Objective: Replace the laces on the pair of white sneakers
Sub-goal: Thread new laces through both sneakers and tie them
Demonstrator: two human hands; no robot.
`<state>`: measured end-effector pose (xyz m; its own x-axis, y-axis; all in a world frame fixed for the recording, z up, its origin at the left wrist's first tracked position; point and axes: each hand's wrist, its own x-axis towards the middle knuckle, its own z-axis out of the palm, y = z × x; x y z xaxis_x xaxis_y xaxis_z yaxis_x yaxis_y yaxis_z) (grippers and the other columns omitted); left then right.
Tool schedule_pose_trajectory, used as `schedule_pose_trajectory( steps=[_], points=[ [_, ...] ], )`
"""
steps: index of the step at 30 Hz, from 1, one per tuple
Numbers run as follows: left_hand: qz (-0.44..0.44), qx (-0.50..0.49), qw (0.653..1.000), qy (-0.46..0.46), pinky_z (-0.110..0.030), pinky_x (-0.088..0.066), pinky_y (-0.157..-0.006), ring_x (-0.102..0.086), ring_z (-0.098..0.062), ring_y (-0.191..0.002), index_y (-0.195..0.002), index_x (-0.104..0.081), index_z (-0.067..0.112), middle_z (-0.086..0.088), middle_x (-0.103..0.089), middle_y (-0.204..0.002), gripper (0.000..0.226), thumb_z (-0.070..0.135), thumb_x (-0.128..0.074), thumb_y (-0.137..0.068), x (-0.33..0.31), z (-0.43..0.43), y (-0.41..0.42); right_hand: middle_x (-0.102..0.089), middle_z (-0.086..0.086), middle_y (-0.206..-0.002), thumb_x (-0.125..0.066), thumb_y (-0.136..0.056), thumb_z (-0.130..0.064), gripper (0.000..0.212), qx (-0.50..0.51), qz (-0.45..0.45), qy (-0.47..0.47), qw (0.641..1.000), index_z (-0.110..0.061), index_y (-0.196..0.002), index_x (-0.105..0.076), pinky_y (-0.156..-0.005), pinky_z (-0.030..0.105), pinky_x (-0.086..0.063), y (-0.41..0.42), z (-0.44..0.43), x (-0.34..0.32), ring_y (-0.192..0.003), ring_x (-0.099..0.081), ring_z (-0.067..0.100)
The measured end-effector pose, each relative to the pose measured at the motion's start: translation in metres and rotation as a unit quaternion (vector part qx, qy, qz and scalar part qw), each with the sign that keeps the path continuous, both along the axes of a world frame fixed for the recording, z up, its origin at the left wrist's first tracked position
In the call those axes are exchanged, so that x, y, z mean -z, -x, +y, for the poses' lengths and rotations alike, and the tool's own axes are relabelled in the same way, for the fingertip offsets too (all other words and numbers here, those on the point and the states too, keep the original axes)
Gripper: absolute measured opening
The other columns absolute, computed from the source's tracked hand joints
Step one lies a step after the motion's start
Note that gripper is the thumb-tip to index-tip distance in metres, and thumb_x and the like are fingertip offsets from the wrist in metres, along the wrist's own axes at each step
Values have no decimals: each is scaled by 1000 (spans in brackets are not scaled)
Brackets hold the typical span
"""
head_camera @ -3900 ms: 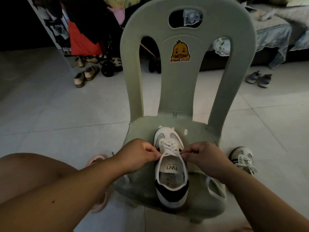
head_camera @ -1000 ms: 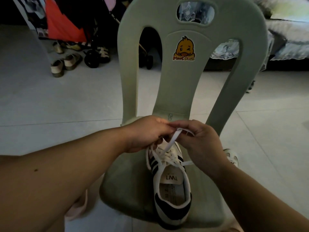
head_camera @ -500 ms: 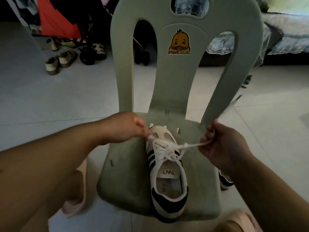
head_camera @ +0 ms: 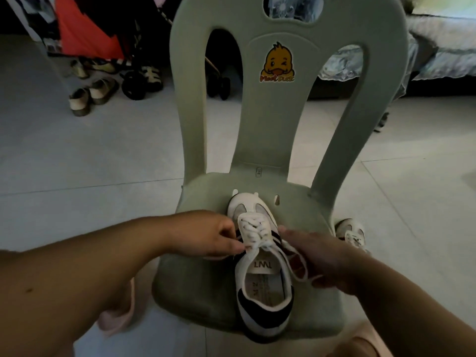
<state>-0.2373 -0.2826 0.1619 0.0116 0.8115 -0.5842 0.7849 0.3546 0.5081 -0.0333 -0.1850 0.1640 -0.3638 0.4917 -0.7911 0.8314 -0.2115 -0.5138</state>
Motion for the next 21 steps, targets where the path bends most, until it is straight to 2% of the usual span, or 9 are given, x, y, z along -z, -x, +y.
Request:
schedule_pose_trajectory(
  steps=[1,3,5,7,10,13,15,18,21],
  points=[
    [12,3,1000,-9,-26,-46,-69,-56,-8,-76,-99,-60,24,5,-64,-91,33,55,-56,-86,2,1,-5,-67,7,-98,-51,-80,-64,54,-8,23,22,999,-17,-106,-62,-73,31,-48,2,-2,-1,-90,-62,23],
    [41,13,999,-24,-29,-43,-66,-52,-10,-72,-94,-57,22,2,-61,-87,35,56,-58,-85,6,2,-10,-69,10,-97,-58,-79,-53,53,100,166,94,976,-11,-110,-62,-69,32,-51,7,0,0,-85,-65,23],
    [55,15,998,-31,-31,-43,-66,-51,-12,-73,-94,-55,21,0,-60,-87,35,55,-59,-84,9,2,-12,-68,15,-103,-56,-88,-38,44,274,303,122,904,-6,-117,-55,-74,35,-53,9,6,1,-90,-66,25],
    [72,20,997,-37,-31,-43,-66,-51,-13,-74,-96,-54,20,0,-59,-87,36,54,-59,-85,9,2,-13,-60,17,-124,-53,-93,-33,38,337,284,63,896,-13,-125,-51,-91,41,-49,7,8,2,-108,-60,28],
    [74,17,996,-49,-32,-44,-67,-54,-15,-78,-97,-54,20,2,-59,-88,33,50,-61,-85,9,1,-14,-60,11,-112,-51,-90,-50,28,123,72,7,990,-24,-98,-54,-83,40,-48,2,-3,-6,-96,-59,24],
    [35,-10,997,-67,-31,-46,-69,-57,-12,-79,-98,-54,25,8,-59,-85,25,43,-65,-85,8,-1,-16,-67,5,-89,-42,-88,-65,51,-93,-45,-56,993,-18,-91,-61,-70,30,-51,3,-12,-10,-79,-65,18],
    [14,-13,997,-78,-28,-47,-68,-57,-7,-76,-97,-57,26,10,-59,-81,17,36,-66,-86,8,-2,-18,-69,6,-82,-48,-90,-57,47,-82,0,-118,990,-14,-86,-67,-59,26,-47,7,-15,-9,-69,-63,15],
    [15,3,996,-90,-27,-46,-68,-53,-3,-71,-85,-60,28,12,-58,-76,6,32,-64,-87,7,-1,-19,-69,7,-78,-58,-92,-37,27,-9,85,-172,981,-14,-81,-69,-59,28,-47,11,-16,-2,-65,-59,14],
    [2,2,995,-95,-27,-46,-67,-52,-5,-67,-78,-59,25,8,-58,-74,10,29,-62,-87,5,-2,-18,-72,5,-82,-53,-96,-30,25,85,168,-124,974,-14,-87,-70,-67,32,-52,18,-20,2,-73,-65,17]
  ],
)
